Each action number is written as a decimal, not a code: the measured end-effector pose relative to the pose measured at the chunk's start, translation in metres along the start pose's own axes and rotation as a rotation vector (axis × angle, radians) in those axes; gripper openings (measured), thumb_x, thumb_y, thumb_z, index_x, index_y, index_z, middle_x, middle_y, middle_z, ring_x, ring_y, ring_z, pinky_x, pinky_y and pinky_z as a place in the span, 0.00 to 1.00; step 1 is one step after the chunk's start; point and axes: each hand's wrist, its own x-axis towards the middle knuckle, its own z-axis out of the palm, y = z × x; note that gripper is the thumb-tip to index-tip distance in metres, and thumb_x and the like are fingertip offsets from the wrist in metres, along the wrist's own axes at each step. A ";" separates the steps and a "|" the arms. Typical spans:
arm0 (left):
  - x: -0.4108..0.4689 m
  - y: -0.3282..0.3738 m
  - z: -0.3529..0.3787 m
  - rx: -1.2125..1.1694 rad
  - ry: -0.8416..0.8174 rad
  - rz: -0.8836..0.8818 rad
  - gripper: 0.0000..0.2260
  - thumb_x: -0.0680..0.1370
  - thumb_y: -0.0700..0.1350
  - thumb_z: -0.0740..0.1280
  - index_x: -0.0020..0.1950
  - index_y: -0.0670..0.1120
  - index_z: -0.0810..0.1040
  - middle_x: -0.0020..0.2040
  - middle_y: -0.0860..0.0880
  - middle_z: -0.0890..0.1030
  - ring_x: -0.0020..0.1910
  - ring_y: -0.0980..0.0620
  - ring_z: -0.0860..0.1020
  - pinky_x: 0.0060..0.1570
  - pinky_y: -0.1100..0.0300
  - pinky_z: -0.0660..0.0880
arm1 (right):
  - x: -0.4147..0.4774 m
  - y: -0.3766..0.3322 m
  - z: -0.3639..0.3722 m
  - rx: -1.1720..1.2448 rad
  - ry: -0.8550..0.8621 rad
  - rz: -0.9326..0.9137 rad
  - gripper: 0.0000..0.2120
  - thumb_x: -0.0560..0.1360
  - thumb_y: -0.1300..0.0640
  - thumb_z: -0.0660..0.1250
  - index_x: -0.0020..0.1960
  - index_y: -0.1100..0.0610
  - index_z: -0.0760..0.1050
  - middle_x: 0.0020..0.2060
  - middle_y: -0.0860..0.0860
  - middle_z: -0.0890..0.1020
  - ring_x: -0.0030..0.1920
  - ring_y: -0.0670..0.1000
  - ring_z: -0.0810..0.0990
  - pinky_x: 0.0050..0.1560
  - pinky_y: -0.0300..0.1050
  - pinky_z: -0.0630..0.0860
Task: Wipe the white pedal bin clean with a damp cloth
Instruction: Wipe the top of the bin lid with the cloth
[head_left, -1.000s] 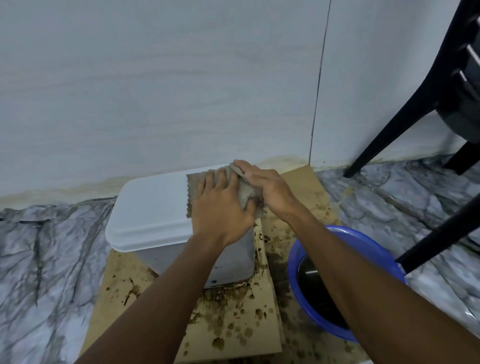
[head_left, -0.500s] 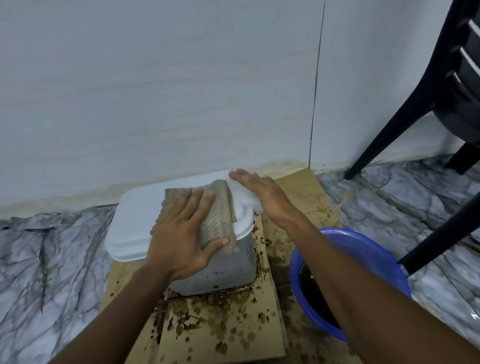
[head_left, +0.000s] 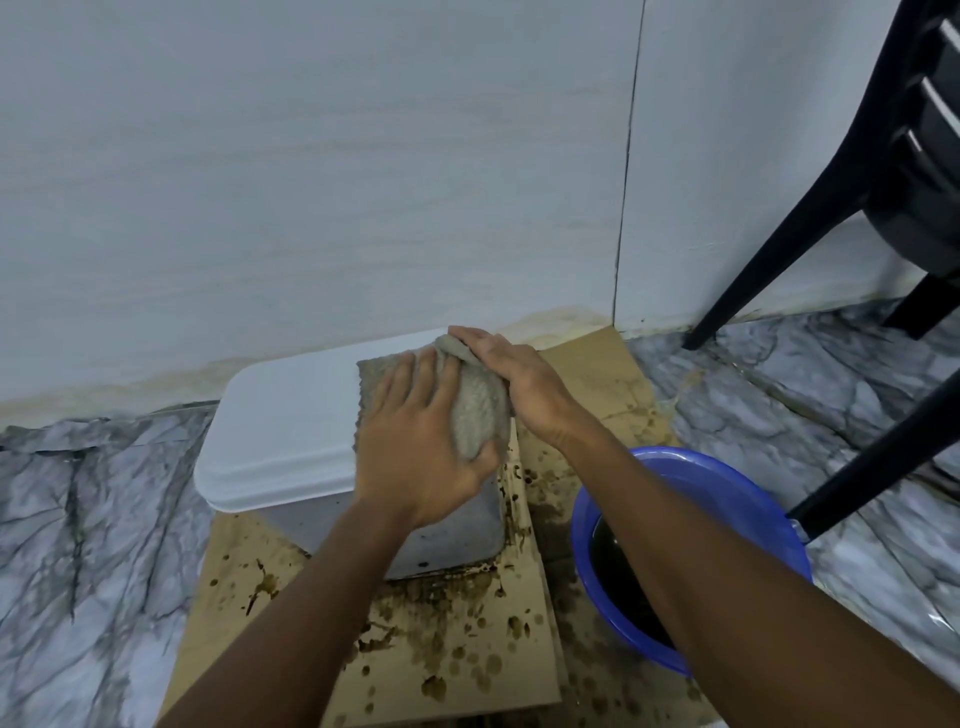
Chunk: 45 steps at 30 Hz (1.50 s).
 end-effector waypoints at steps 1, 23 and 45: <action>-0.009 -0.014 -0.004 -0.025 0.004 0.059 0.42 0.75 0.71 0.58 0.82 0.45 0.62 0.80 0.43 0.64 0.80 0.41 0.61 0.78 0.42 0.59 | 0.000 0.001 0.000 -0.014 -0.008 -0.005 0.25 0.74 0.32 0.58 0.66 0.39 0.77 0.72 0.42 0.74 0.76 0.50 0.65 0.77 0.61 0.59; 0.014 0.042 0.015 0.023 0.103 -0.261 0.39 0.71 0.61 0.61 0.77 0.39 0.68 0.76 0.37 0.71 0.77 0.36 0.67 0.77 0.41 0.58 | -0.005 -0.004 -0.003 0.172 0.005 -0.022 0.20 0.84 0.47 0.56 0.67 0.54 0.78 0.68 0.49 0.78 0.69 0.46 0.75 0.70 0.42 0.70; -0.021 -0.056 0.002 0.009 0.232 0.090 0.44 0.69 0.76 0.67 0.74 0.46 0.75 0.73 0.43 0.75 0.73 0.42 0.73 0.71 0.42 0.70 | -0.003 -0.001 0.007 -0.417 0.055 -0.124 0.18 0.84 0.60 0.60 0.73 0.56 0.72 0.76 0.46 0.67 0.76 0.41 0.58 0.78 0.42 0.54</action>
